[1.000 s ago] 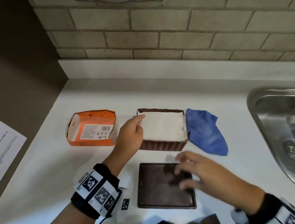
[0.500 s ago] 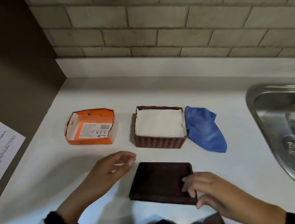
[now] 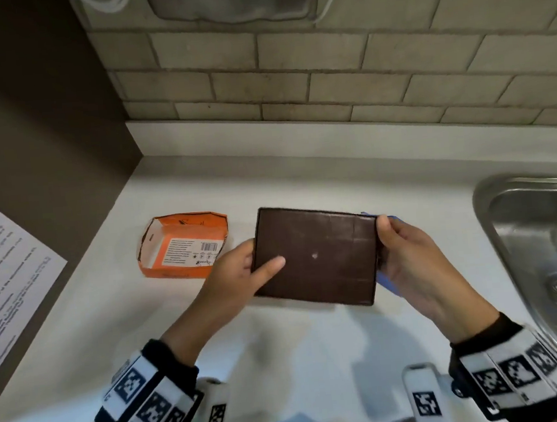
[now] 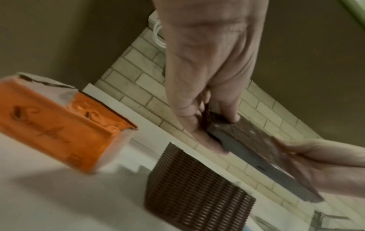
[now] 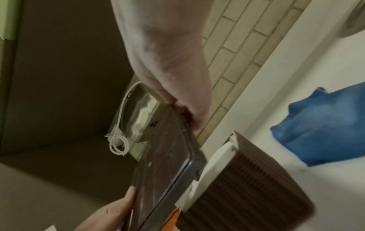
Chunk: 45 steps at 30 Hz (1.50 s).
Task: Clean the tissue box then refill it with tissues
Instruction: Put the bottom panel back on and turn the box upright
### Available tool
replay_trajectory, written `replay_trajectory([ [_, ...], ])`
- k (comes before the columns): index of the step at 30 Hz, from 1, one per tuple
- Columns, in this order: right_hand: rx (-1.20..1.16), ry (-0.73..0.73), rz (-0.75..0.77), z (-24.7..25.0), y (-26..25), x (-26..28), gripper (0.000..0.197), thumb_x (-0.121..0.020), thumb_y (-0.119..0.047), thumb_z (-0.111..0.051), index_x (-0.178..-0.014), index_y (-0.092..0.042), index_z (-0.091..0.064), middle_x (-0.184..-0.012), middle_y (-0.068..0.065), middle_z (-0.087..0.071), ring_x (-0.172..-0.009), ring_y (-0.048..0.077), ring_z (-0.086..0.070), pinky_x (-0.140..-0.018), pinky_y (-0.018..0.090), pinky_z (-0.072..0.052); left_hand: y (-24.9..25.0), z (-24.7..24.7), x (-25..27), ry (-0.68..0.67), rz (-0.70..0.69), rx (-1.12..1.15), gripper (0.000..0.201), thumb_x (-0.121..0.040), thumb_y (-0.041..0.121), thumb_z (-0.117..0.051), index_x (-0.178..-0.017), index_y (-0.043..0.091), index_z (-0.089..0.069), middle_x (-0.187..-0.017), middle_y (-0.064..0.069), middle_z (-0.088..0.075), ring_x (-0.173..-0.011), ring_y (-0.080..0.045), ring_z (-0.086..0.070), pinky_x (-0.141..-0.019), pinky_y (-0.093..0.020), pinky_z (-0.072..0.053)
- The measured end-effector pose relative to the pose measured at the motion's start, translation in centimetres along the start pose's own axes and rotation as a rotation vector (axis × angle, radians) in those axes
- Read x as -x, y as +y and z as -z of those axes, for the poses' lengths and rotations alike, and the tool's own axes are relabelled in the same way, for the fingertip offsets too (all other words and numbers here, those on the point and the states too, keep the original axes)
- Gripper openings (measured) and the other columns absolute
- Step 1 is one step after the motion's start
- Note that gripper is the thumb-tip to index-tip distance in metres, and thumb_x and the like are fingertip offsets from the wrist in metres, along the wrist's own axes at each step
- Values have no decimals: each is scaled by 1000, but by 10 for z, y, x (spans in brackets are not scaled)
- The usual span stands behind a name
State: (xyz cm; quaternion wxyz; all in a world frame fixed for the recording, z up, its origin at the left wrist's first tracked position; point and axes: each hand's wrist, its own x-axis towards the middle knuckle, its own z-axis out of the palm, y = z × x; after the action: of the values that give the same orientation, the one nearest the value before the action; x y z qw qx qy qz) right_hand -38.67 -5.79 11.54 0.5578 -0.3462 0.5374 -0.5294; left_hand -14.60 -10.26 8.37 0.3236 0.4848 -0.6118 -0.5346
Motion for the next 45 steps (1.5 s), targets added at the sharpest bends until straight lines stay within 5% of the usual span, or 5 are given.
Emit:
replay_trajectory([
  [15,1311,391,133,-15,42,-84,38,-102,-31,-38,-114,3,-51,-108,26,-54,-96,40,-54,-78,37,-39,-16,-13,-80,154,37,-816,47,-101,46,-44,-104,6,-68,-90,-10,-50,-79,-24,-55,-67,-32,-43],
  [25,1161,444,133,-13,54,-77,37,-97,-25,-44,-122,1,-50,-116,28,-48,-104,40,-48,-87,44,-40,-13,-22,-74,92,82,-875,45,-105,42,-34,-118,7,-60,-115,-17,-53,-95,-32,-63,-79,-35,-47],
  [30,833,305,24,-2,70,-86,34,-55,17,-76,-86,12,-64,-94,40,-60,-58,46,-55,-49,41,-47,-18,-29,-82,120,159,-623,37,-103,31,-36,-122,4,-53,-116,-18,-57,-102,-34,-59,-81,-38,-44],
  [36,355,452,-20,-13,58,-87,30,-98,-17,-42,-127,-8,-36,-81,2,-51,-73,14,-54,-62,17,-42,-16,-40,-94,149,182,-212,42,-101,22,-38,-142,14,-43,-112,-6,-65,-101,-24,-62,-92,-37,-48],
  [45,279,355,-170,-7,71,-101,88,-63,-57,-80,-134,-22,-39,-112,-2,-65,-95,13,-68,-74,27,-58,-38,-44,-99,196,312,-35,48,-83,54,-70,-118,21,-66,-108,3,-73,-99,-17,-69,-92,-34,-56],
])
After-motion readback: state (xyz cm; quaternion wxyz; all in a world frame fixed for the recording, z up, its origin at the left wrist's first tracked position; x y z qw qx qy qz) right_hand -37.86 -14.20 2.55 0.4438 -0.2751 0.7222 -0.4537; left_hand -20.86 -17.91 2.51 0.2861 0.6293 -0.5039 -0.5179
